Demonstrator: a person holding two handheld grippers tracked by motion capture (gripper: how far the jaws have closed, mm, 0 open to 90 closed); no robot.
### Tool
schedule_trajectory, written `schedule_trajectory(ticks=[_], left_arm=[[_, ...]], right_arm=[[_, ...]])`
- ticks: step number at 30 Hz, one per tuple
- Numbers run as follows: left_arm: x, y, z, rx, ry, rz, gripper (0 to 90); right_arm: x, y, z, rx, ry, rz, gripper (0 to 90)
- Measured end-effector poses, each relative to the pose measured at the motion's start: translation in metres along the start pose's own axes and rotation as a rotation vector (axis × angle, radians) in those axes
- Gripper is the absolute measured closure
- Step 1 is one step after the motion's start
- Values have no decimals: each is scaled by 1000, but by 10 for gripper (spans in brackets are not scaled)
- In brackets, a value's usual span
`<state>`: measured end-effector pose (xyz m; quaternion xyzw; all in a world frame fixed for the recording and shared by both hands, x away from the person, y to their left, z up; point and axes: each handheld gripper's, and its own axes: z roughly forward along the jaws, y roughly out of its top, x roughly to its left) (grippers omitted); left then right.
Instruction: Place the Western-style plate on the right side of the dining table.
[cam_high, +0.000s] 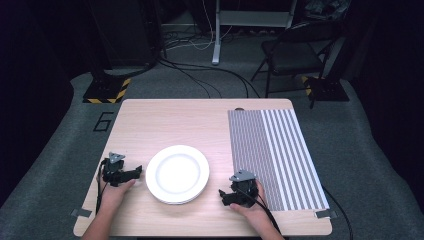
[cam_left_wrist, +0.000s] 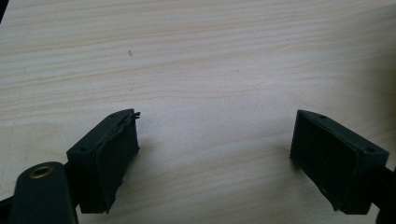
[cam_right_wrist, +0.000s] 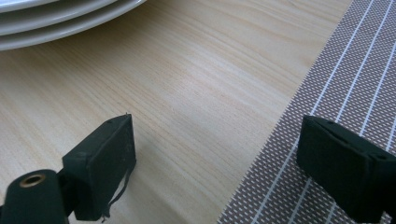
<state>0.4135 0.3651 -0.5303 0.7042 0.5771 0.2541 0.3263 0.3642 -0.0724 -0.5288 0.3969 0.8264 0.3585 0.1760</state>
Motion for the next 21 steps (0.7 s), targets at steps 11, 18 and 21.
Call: schedule_trajectory(ticks=[11,18,21], left_arm=[[0,5,-9,46,8,-13,391],[-10,23,-21,26,-22,-60,414],[-14,35,-27,29,-33,-75,413]], right_arm=[[-3,4,-9,-9,-31,53,268],[-7,22,-22,-24,-41,43,306],[-10,33,-25,-28,-51,26,330]])
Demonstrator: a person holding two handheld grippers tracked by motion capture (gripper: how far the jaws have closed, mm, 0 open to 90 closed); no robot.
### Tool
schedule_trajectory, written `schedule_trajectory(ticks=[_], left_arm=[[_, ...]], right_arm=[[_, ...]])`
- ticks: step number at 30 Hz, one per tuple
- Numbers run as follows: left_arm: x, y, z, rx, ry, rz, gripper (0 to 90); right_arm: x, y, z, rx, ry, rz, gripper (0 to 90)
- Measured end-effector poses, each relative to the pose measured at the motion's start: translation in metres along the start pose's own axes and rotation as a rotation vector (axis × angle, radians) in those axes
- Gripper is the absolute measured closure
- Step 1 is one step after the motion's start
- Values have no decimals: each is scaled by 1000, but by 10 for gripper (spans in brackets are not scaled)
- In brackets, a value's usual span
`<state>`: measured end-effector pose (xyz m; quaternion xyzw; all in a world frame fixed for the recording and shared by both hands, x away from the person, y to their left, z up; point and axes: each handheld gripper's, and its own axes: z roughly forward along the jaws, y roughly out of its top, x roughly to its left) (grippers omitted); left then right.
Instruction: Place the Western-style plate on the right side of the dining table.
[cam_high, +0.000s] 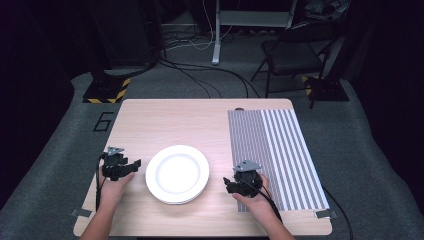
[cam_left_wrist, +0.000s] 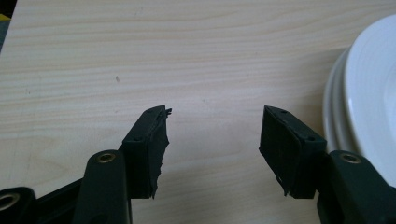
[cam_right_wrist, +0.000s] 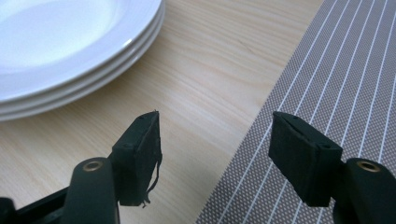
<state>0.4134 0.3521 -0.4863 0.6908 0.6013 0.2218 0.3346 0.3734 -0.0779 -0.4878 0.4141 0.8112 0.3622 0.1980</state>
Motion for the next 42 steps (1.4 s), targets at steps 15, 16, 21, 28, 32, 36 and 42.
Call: schedule_trajectory(ticks=[15,16,21,28,32,36,42], left_arm=[[-16,23,-13,-32,-37,-71,474],[-18,22,-15,-35,-38,-64,479],[-23,16,-19,-35,-41,-31,512],[-26,5,-28,-66,-72,-26,559],[-24,-1,-34,-77,-87,-34,571],[-19,-7,-38,-76,-96,-42,569],[-19,-13,-38,-65,-123,-64,596]], right_arm=[[9,26,2,-7,39,10,458],[10,28,2,-13,39,13,468],[10,39,2,-36,62,55,485],[9,53,7,-45,70,82,461],[15,54,11,-50,64,58,453],[18,50,15,-28,103,50,467],[21,47,17,-59,117,57,505]])
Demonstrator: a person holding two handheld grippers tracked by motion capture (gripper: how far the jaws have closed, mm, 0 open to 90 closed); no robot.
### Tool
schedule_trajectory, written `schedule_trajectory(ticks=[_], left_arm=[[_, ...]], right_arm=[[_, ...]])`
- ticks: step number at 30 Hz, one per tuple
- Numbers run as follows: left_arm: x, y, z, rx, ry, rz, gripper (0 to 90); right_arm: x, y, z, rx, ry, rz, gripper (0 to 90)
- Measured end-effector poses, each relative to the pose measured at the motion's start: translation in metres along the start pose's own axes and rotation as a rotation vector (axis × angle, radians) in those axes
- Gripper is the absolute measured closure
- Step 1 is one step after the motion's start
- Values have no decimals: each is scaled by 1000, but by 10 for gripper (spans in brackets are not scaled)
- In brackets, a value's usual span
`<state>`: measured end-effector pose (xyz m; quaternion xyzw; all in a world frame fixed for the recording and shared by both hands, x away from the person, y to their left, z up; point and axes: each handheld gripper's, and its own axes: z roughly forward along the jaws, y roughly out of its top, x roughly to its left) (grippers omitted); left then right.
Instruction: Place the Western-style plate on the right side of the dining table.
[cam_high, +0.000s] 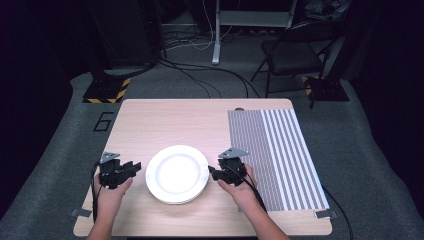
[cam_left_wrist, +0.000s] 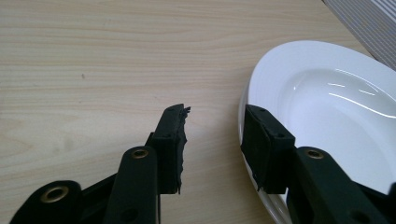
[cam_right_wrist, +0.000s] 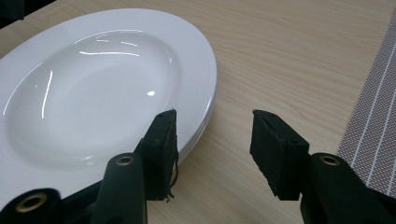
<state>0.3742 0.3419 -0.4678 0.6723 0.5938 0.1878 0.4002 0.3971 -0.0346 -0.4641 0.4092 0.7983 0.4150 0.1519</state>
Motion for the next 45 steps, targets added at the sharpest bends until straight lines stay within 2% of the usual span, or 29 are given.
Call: schedule_trajectory(ticks=[5,6,11,12,18,20,26,29,36,40,45], left_arm=[[-4,-2,1,2,-10,17,627],[-4,-2,1,10,-29,1,644],[-5,-3,2,8,-70,-30,680],[-7,-4,3,12,-80,-53,691],[-11,-5,9,43,-120,-82,753],[-13,-5,10,47,-118,-70,780],[-12,-5,11,56,-121,-62,849],[-11,-5,11,57,-124,-62,859],[-13,-5,15,68,-114,-40,877],[-12,-5,15,62,-122,-46,876],[-14,-6,15,51,-107,-33,874]], right_arm=[[5,-2,2,-15,10,2,541],[6,-3,4,-8,18,17,545],[4,-7,7,6,31,40,544],[3,-7,8,5,32,40,543],[1,-9,9,10,46,61,522],[2,-9,9,18,52,74,512],[3,-10,9,23,56,69,506],[2,-11,9,21,62,70,505],[-1,-12,9,17,85,123,496],[-2,-13,9,15,82,130,497],[0,-14,12,14,82,132,493]])
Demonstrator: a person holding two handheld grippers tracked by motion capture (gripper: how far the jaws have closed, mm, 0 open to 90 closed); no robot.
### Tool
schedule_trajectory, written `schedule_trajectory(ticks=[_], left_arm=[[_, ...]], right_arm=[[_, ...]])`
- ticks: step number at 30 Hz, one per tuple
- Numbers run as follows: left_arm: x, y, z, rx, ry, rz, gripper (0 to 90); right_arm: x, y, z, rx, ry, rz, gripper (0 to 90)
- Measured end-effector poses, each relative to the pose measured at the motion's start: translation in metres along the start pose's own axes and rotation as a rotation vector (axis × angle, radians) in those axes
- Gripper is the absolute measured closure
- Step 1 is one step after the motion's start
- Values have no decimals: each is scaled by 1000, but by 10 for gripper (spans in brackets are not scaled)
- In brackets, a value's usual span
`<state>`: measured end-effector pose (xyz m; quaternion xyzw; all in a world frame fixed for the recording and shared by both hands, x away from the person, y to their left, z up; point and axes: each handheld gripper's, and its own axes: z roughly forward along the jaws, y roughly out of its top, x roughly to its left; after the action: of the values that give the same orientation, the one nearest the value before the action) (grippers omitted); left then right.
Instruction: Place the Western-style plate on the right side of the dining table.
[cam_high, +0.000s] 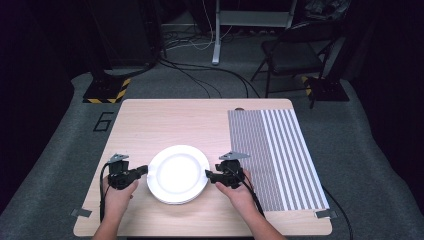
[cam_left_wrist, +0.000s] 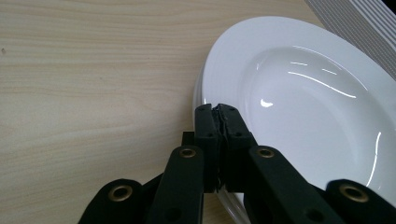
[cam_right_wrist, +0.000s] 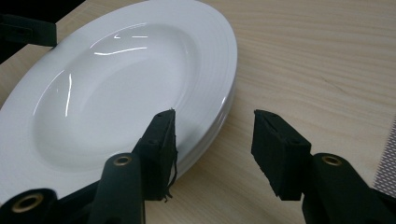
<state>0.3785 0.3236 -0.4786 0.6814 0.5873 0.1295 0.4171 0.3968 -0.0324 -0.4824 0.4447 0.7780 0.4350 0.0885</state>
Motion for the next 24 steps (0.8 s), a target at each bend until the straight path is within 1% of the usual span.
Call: schedule_trajectory(ticks=[1,2,3,4,5,6,8,9,13,15,16,17,19,20,21,22,24], left_arm=[[0,0,0,5,1,10,873],[0,0,0,5,1,10,873],[-1,-1,0,0,-1,-2,873],[-1,-1,0,1,-3,-5,872],[0,-1,0,-4,-2,-5,870],[0,-1,0,-4,-2,-5,869],[-1,-2,0,-6,1,-6,869],[-2,-2,-1,-3,3,1,868],[-2,-3,-1,-5,2,0,868],[0,-3,-1,-7,-3,-6,867],[0,-3,-1,-7,-3,-6,866],[1,-3,-1,-6,-7,-2,866],[1,-3,-1,-9,-10,-4,866],[1,-3,-1,-8,-10,-7,866],[1,-3,-1,-10,-13,-19,865],[1,-3,-1,-10,-13,-19,863],[1,-3,0,-14,-18,-22,860]], right_arm=[[2,0,1,6,6,5,492],[2,0,1,6,6,5,492],[2,0,2,6,8,-8,489],[3,0,5,18,25,3,458],[3,0,7,30,38,18,454],[3,0,7,30,38,18,454],[4,0,10,32,50,43,450],[5,1,12,23,43,52,455],[7,3,12,13,45,70,473],[6,4,15,24,47,82,474],[5,4,17,28,38,73,474],[7,3,18,39,30,81,472],[7,3,20,38,37,80,473],[8,3,20,43,40,88,473],[9,4,20,38,45,78,461],[9,4,20,38,45,78,461],[12,3,20,30,30,67,453]])
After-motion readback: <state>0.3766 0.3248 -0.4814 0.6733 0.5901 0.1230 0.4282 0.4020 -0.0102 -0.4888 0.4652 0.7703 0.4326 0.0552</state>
